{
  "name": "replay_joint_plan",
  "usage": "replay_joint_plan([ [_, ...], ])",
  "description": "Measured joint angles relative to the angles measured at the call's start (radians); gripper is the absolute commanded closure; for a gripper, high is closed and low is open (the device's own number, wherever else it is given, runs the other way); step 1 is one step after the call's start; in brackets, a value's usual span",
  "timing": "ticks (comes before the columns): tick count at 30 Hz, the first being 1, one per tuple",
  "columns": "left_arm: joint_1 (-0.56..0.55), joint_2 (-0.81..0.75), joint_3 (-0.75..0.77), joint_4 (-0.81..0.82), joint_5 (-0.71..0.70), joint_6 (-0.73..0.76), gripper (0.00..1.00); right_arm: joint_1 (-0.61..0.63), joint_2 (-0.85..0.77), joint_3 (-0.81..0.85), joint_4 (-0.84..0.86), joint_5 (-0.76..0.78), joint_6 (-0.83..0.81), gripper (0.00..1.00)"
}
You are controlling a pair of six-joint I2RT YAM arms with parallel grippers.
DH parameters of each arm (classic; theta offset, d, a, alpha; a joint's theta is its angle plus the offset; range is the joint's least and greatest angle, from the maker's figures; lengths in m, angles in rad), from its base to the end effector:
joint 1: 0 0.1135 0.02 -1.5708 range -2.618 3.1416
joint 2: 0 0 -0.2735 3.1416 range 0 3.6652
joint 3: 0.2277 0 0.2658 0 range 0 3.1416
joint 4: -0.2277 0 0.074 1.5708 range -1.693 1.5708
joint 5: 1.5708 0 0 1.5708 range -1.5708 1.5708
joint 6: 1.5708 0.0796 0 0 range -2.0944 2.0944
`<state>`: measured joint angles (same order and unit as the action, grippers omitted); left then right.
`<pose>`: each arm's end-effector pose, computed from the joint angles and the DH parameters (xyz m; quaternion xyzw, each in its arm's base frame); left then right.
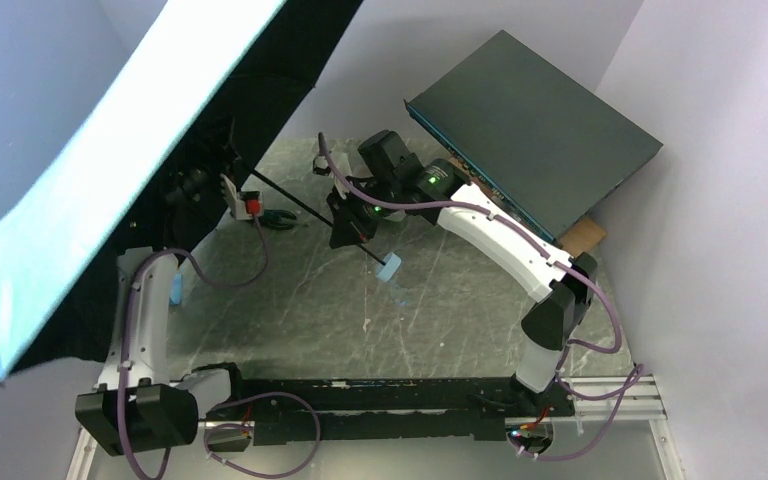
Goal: Open the umbrella
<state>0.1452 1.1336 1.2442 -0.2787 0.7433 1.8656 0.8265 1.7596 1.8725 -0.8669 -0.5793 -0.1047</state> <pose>0.2905 -0.0120 0.4273 0.6924 0.2867 0.3590 0.5564 0.2554 0.3417 0.3747 -0.4962 0.7350 0.3796 0.2635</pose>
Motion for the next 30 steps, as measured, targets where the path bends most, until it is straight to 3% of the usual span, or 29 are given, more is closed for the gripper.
replay_joint_plan([
  [5, -0.031, -0.034, -0.034, -0.042, 0.008, -0.006, 0.3, -0.005, -0.002, 0.0, 0.059, -0.007, 0.11, 1.0],
  [12, -0.078, -0.093, -0.103, -0.041, -0.011, -0.003, 0.43, -0.008, -0.006, -0.013, 0.089, -0.013, 0.167, 1.0],
  [21, -0.079, -0.1, -0.13, 0.09, -0.093, -0.051, 0.54, -0.011, -0.055, -0.098, 0.181, -0.008, 0.171, 1.0],
  [26, -0.008, -0.025, -0.093, 0.253, -0.156, -0.069, 0.36, -0.031, -0.135, -0.225, 0.247, -0.006, 0.181, 1.0],
  [30, -0.004, 0.054, -0.039, 0.267, -0.117, -0.082, 0.19, -0.051, -0.216, -0.367, 0.473, 0.02, 0.249, 1.0],
])
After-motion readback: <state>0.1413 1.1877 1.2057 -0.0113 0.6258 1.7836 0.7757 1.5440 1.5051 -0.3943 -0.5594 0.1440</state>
